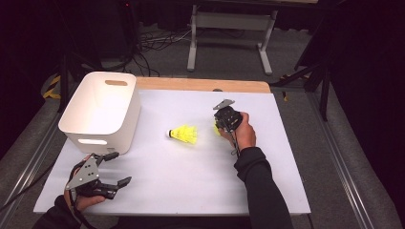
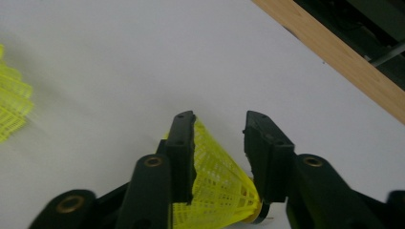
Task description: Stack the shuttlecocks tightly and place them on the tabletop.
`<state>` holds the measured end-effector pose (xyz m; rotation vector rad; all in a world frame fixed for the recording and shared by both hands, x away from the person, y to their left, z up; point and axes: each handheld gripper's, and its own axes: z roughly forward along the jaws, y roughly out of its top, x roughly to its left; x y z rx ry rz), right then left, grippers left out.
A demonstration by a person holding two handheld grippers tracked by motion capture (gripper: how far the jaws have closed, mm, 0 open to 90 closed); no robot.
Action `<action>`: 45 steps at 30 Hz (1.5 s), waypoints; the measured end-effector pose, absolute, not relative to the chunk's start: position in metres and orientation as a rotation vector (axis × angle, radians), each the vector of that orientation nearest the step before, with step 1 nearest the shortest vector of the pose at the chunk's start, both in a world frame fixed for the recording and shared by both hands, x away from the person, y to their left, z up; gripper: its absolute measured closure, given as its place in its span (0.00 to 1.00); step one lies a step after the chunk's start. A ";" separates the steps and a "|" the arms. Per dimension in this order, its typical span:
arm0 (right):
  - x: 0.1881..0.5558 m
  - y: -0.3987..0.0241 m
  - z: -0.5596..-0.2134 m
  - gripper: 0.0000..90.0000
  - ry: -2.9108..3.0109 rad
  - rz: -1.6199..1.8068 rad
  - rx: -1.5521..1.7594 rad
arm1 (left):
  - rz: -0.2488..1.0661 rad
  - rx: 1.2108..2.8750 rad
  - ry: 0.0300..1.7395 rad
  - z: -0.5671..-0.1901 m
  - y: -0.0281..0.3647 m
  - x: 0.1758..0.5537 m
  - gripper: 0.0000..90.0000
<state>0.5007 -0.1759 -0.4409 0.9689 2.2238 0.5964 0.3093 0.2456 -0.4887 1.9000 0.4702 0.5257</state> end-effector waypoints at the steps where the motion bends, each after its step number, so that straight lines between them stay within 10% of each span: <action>1: 0.501 -0.176 -0.441 0.76 2.224 0.596 0.969 | 0.526 1.898 0.473 -0.489 0.246 0.309 0.12; 8: 0.497 -0.184 -0.428 0.99 2.162 0.610 0.937 | 0.526 1.901 0.474 -0.489 0.245 0.310 0.12; 45: 0.415 -0.203 -0.437 1.00 2.212 1.405 0.947 | 0.556 1.929 0.475 -0.490 0.241 0.310 0.12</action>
